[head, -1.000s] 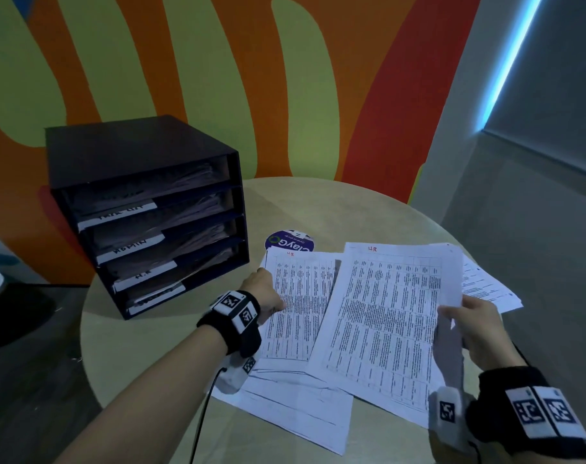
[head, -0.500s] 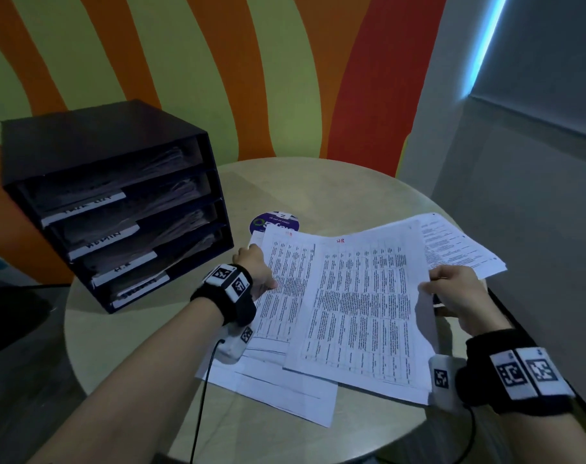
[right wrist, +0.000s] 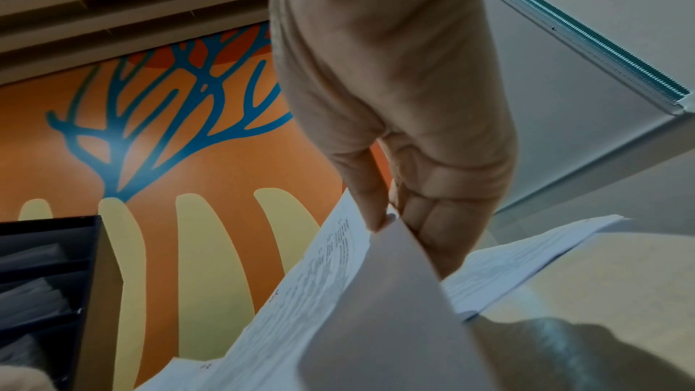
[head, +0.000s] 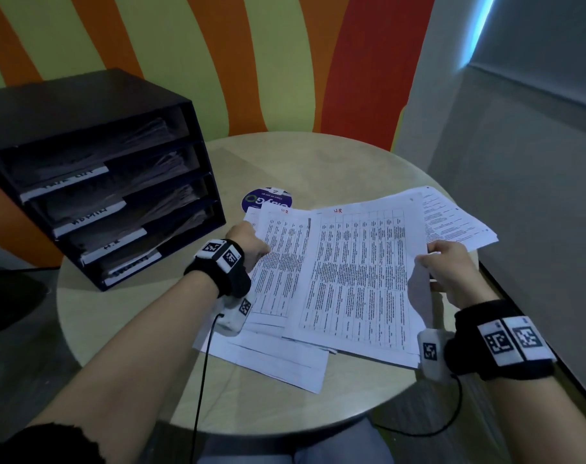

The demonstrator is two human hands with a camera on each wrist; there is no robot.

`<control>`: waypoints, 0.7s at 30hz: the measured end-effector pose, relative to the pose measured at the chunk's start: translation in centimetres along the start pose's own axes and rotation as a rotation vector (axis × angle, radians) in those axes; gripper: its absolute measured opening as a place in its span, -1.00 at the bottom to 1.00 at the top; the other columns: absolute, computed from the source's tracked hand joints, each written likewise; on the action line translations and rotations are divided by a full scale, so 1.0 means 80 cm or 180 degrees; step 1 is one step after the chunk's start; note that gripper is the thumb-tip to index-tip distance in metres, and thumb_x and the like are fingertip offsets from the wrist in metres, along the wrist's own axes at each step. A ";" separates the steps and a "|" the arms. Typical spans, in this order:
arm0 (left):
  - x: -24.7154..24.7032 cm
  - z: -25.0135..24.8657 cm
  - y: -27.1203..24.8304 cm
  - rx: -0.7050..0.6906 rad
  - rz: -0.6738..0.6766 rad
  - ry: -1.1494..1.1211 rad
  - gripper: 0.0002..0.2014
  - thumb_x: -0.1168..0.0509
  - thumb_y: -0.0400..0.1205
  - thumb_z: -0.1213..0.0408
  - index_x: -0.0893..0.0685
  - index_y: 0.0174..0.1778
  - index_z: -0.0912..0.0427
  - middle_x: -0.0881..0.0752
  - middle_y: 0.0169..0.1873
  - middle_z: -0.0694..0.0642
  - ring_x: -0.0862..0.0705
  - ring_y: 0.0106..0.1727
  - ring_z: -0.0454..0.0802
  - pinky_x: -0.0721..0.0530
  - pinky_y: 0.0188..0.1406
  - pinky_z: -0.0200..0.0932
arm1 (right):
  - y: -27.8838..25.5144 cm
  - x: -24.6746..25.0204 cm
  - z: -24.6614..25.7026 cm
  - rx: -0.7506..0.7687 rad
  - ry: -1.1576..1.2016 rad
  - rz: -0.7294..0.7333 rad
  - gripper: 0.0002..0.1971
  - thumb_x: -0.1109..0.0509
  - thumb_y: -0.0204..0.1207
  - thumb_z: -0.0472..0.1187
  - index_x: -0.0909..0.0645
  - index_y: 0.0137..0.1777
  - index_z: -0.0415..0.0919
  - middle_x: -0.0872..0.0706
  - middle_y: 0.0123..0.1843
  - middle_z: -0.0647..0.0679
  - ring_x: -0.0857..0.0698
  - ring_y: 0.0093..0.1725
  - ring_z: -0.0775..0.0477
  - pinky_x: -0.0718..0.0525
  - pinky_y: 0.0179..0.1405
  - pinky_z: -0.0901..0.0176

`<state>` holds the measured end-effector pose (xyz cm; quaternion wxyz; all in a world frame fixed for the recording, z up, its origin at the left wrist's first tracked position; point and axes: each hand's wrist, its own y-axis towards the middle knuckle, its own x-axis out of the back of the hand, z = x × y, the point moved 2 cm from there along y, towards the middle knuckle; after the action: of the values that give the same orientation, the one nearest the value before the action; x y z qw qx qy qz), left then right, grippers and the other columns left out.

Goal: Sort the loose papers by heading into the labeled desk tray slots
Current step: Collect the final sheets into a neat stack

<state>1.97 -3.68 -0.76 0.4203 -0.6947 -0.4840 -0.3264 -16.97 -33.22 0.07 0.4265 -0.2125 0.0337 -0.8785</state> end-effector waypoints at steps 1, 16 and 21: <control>0.000 0.002 -0.001 0.0003 -0.0067 -0.0119 -0.73 -0.48 0.55 0.20 -0.60 -0.22 0.34 -0.67 -0.13 0.45 -0.70 0.01 0.30 -0.66 -0.13 -0.03 | 0.000 0.000 -0.001 -0.0012 0.0034 0.0007 -0.80 -0.26 0.48 -0.52 -0.48 -0.29 -0.25 -0.57 -0.21 -0.30 -0.56 -0.23 -0.20 -0.45 -0.24 -0.01; 0.025 -0.028 -0.029 -0.1339 -0.0217 -0.3582 -0.82 -0.20 0.68 0.61 -0.60 -0.06 0.24 -0.80 -0.12 0.15 -0.77 -0.10 -0.03 -0.71 0.07 -0.14 | -0.024 -0.014 0.028 0.0055 0.1039 0.0069 -0.61 -0.04 0.61 -0.57 -0.27 -0.40 -0.19 -0.43 -0.53 0.00 -0.44 -0.61 0.13 -0.33 -0.73 0.44; 0.020 -0.055 -0.054 -0.1233 0.0089 -0.3795 -0.88 -0.19 0.76 0.29 -0.56 -0.09 0.16 -0.78 -0.24 0.07 -0.74 -0.24 -0.04 -0.71 -0.12 -0.08 | -0.031 -0.039 0.031 0.0136 0.1225 0.0425 -0.57 -0.06 0.57 -0.57 -0.45 -0.48 -0.24 -0.60 -0.52 -0.05 -0.60 -0.47 -0.13 -0.60 -0.63 0.21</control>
<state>-1.81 -6.27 3.70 -0.0513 -0.8271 -0.5582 0.0410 -16.05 -28.97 1.85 0.4739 -0.0289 0.1099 -0.8732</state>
